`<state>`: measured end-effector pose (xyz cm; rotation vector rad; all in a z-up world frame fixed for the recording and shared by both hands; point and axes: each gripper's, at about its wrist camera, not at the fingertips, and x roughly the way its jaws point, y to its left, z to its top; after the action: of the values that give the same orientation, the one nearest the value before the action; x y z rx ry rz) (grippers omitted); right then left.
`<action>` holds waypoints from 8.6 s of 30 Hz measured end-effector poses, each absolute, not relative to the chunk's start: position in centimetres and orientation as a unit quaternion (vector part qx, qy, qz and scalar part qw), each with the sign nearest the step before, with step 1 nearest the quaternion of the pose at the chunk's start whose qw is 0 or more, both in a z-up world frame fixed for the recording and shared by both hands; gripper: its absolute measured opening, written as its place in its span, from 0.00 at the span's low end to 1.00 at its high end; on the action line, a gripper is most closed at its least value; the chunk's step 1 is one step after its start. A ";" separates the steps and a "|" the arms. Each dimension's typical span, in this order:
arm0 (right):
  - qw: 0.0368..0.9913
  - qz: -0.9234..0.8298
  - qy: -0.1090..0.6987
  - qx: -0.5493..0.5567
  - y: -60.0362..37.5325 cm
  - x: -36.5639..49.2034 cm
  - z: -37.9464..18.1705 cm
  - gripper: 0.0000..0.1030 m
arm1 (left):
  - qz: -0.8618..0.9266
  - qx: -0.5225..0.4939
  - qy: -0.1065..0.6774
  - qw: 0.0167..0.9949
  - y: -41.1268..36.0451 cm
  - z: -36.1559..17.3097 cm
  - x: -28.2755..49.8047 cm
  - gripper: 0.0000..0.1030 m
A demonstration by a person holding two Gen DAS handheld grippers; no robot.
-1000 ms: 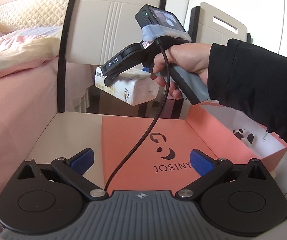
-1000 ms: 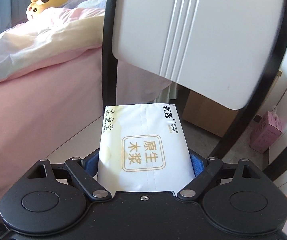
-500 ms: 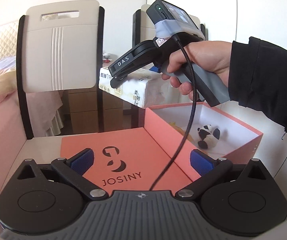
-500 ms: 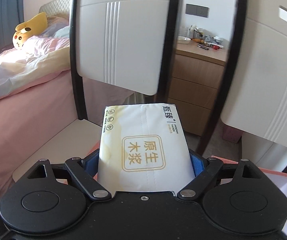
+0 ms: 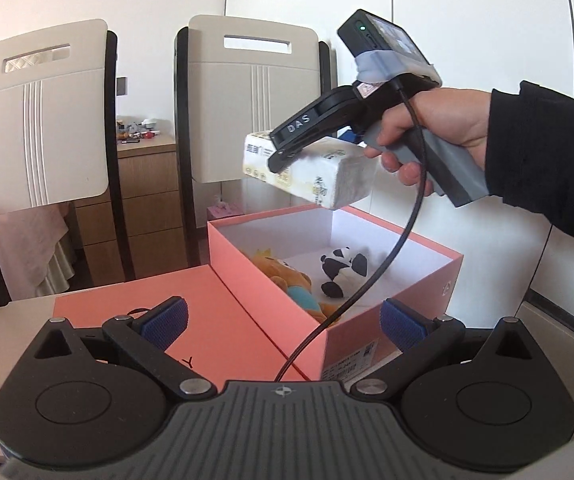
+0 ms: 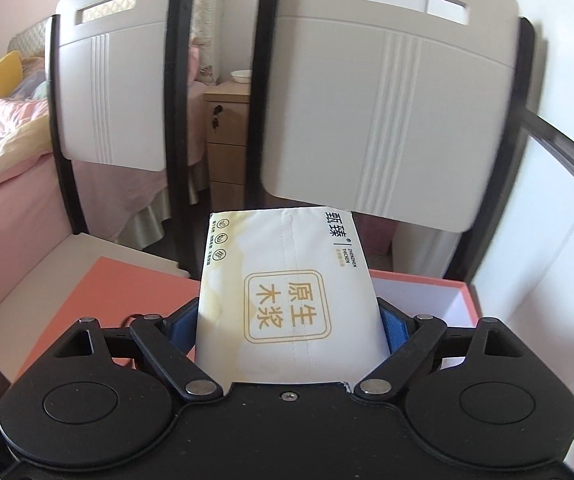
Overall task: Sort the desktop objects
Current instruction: 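Carry the tissue pack over the open pink box with the right gripper, then lower the tissue pack beside the panda and open the right gripper, then withdraw the right gripper and move it to the pink lid, then grasp the lid edge with the right gripper while the left gripper grasps the same edge, then lift the pink lid with both grippers and swing it over the box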
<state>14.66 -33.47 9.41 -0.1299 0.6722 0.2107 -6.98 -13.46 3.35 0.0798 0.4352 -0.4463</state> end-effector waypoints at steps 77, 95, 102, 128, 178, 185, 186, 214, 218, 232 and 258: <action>0.942 -0.015 0.333 0.024 -33.0 9.0 5.4 1.00 | -0.140 -0.001 0.244 0.960 -1.1 -1.6 -3.2 1.00; 0.967 0.130 0.217 0.027 -22.2 0.8 3.6 0.99 | -0.078 -0.004 0.232 0.970 2.4 -1.3 -3.5 1.00; 0.964 0.152 0.213 0.038 -20.7 -0.5 0.9 0.99 | -0.071 0.007 0.230 0.971 2.0 -1.6 -3.5 1.00; 0.967 0.170 0.190 0.021 -19.3 -1.6 -2.1 0.99 | -0.080 -0.003 0.238 0.968 1.4 -2.5 -3.4 1.00; 0.761 0.021 0.233 0.605 -20.0 -2.6 -20.0 0.52 | -0.049 -0.182 0.329 0.925 9.8 -4.8 -3.0 1.00; 0.757 0.023 0.217 0.616 -19.8 -3.1 -20.3 0.43 | -0.050 -0.200 0.328 0.922 11.5 -5.4 -2.2 1.00; 0.757 0.024 0.219 0.615 -19.8 -3.3 -20.3 0.44 | -0.052 -0.192 0.337 0.920 11.5 -6.0 -1.7 1.00; 0.738 0.067 0.216 0.636 -22.4 -11.2 -20.7 0.41 | -0.153 -0.372 0.482 0.778 13.2 -13.2 1.0 1.00; 0.747 0.071 0.210 0.627 -22.4 -11.1 -20.9 0.41 | -0.157 -0.379 0.464 0.785 13.5 -12.9 0.6 0.91; 0.791 0.084 0.178 0.580 -22.6 -9.9 -20.3 0.42 | -0.161 -0.307 0.370 0.862 12.3 -9.8 -1.9 0.64; 0.820 0.144 0.152 0.533 -21.2 -7.6 -15.8 0.45 | -0.141 -0.277 0.247 0.918 12.6 -5.8 -4.5 0.65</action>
<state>-7.58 -21.25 -15.75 1.1355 0.3240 0.3068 -4.48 12.58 -5.80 -0.5700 0.5070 -0.2897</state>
